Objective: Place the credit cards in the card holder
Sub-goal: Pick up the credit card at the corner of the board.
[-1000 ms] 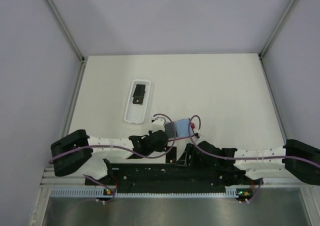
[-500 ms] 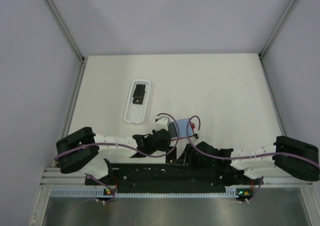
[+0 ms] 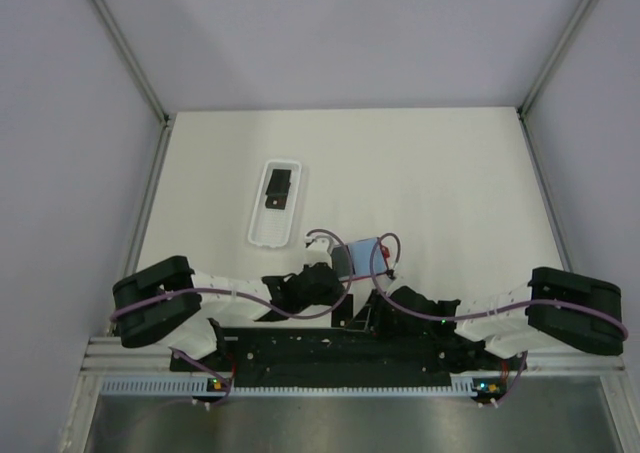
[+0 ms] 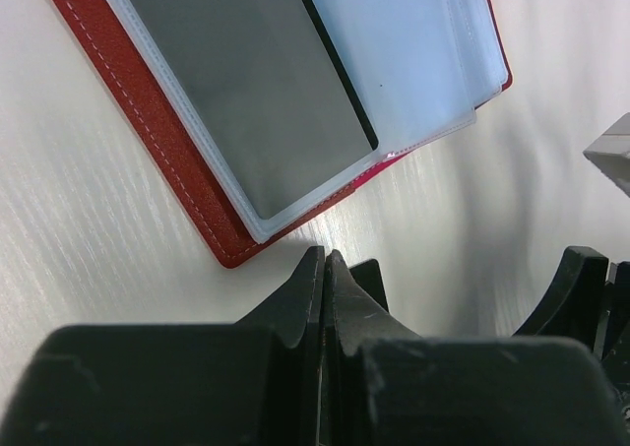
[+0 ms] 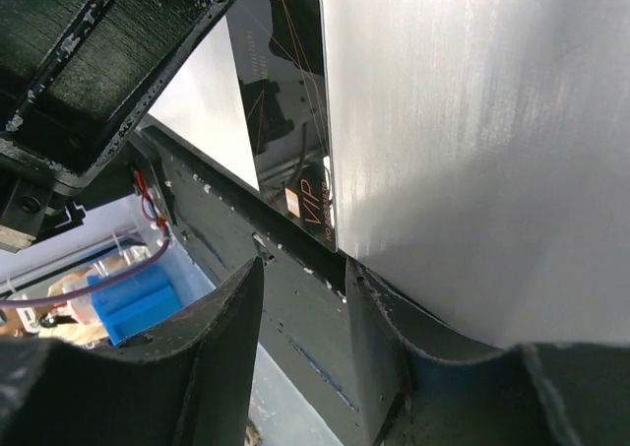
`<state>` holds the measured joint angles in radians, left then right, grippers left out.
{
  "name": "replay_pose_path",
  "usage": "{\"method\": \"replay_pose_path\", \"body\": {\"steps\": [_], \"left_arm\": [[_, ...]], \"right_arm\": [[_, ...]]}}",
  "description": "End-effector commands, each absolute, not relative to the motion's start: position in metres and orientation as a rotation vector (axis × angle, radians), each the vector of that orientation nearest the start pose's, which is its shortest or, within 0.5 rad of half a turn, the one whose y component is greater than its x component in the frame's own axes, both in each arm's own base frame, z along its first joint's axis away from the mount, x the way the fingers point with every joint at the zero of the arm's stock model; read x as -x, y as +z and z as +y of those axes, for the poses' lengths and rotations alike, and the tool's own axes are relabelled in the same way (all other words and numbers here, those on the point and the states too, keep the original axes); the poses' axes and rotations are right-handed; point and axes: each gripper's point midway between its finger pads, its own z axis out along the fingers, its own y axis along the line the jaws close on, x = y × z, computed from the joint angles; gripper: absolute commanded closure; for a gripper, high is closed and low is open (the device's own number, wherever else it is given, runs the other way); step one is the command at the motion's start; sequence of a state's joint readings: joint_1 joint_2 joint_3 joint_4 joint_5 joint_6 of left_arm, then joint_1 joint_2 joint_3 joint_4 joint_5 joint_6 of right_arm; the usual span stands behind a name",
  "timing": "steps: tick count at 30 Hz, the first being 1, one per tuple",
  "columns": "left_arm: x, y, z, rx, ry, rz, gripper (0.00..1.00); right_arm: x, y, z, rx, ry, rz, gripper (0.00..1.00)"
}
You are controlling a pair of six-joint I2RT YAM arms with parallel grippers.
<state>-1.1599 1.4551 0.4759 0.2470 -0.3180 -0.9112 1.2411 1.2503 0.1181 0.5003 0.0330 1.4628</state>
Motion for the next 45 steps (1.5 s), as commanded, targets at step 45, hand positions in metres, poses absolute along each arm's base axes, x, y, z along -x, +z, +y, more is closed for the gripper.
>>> {"method": "replay_pose_path", "body": {"steps": [45], "left_arm": [[-0.163,0.113,-0.232,0.003,-0.701,2.161,0.66]], "right_arm": [[-0.103,0.071,0.274,-0.194,1.130,2.340,1.00]]}}
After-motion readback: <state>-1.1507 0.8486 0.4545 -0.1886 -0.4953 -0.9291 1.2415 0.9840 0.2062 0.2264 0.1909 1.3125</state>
